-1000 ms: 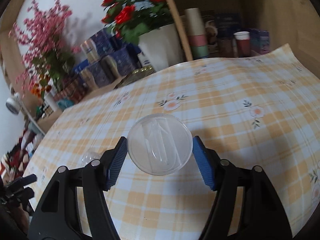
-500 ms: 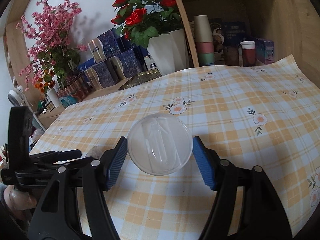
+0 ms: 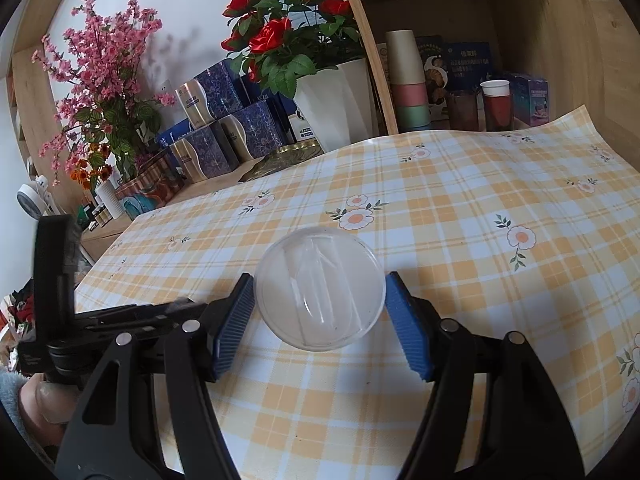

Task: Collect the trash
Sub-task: 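Carry the clear lid and plastic bag down over the brown bin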

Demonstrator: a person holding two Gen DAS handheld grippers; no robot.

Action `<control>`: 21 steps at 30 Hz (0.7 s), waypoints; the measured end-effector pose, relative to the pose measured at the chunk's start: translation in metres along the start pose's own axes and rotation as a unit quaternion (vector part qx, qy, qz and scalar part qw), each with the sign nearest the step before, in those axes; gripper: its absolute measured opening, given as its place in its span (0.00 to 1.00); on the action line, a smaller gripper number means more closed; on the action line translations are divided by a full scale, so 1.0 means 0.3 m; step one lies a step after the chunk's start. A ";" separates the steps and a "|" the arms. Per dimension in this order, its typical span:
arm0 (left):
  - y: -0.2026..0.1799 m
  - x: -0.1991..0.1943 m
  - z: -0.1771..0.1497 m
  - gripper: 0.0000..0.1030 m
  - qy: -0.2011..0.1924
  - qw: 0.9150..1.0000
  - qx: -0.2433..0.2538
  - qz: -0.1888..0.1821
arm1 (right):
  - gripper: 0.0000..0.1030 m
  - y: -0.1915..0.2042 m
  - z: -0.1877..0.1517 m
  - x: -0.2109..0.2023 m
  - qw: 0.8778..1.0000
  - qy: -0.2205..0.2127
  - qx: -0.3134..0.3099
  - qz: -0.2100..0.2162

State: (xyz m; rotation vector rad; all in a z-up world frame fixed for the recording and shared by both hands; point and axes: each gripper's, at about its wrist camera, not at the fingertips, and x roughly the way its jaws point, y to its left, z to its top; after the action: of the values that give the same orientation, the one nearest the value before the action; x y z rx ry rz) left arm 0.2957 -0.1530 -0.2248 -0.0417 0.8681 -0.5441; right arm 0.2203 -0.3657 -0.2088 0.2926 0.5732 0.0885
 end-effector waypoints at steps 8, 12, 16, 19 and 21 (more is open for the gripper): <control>-0.022 -0.192 -0.040 0.32 -0.036 0.999 0.014 -0.030 | 0.65 0.000 -0.002 -0.006 1.000 -0.002 0.000 -0.004; -0.044 -0.303 -0.088 0.32 -0.041 0.998 0.046 -0.033 | 0.65 0.023 -0.002 0.008 1.000 0.012 -0.020 -0.013; -0.044 -0.415 -0.157 0.32 -0.035 0.997 0.057 -0.038 | 0.65 0.052 -0.005 0.028 0.998 0.032 -0.041 -0.037; -0.030 -0.508 -0.217 0.32 -0.036 0.997 0.050 -0.047 | 0.65 0.089 -0.009 0.021 0.994 0.046 -0.076 -0.060; -0.016 -0.569 -0.253 0.32 -0.043 0.997 0.043 -0.055 | 0.65 0.116 -0.019 -0.017 0.993 0.060 -0.089 -0.049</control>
State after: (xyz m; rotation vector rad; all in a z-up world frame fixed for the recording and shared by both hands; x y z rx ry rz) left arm 0.1492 -0.0629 -0.1513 -0.0353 0.7619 -0.6782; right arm 0.2128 -0.3318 -0.2004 0.0853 0.6926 0.0620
